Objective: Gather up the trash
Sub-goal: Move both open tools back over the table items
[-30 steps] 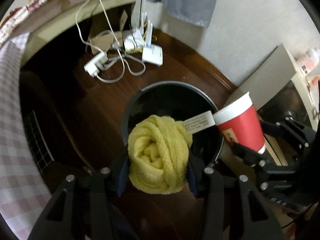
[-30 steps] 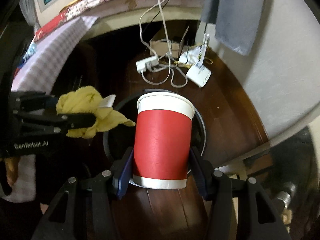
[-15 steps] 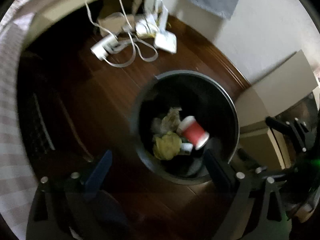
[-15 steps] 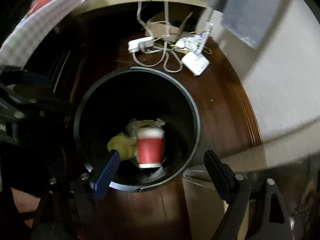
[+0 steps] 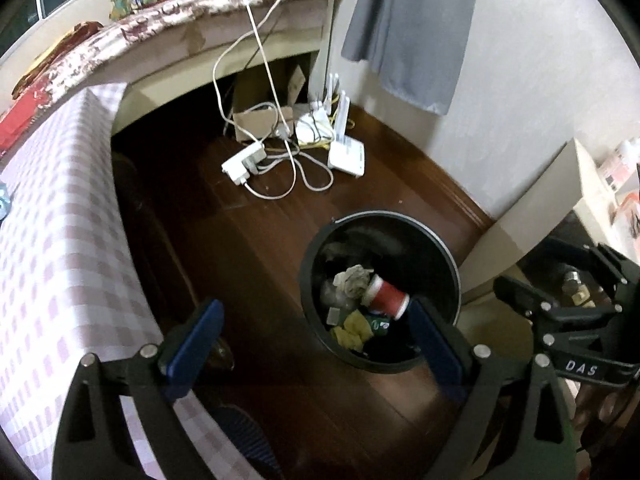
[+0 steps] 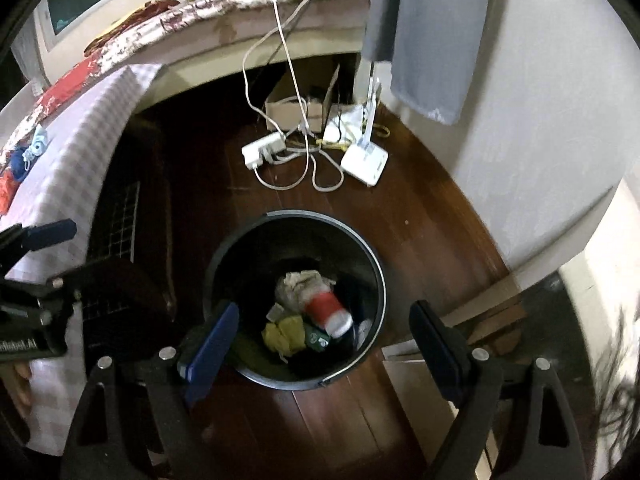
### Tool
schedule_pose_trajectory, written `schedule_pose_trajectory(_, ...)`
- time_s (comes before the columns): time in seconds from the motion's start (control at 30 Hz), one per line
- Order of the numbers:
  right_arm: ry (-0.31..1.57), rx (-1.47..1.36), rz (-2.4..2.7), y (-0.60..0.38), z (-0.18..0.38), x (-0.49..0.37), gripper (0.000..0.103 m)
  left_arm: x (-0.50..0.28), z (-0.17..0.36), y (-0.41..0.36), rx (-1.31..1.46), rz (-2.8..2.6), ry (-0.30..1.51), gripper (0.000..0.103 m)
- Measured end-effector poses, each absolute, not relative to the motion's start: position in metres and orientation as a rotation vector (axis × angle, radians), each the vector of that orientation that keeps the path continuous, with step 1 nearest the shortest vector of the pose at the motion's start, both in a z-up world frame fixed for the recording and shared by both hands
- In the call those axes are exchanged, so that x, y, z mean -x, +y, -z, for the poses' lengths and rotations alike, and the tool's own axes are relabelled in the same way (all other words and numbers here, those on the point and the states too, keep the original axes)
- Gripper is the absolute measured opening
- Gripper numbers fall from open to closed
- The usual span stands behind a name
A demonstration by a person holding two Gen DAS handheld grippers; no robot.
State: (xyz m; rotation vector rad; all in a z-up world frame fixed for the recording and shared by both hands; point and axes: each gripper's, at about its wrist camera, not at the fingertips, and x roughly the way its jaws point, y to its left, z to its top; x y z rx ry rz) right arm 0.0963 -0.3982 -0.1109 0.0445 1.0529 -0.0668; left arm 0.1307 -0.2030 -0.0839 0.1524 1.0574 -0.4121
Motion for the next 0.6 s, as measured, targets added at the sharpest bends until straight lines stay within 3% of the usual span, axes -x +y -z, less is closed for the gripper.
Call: schedule_pose_trajectory(0.6,0.909,0.05,-0.082,-0.286,0.023,-0.111,0.089,-0.116,0.011,-0.098,-0.019,0.318,0.864,0.095)
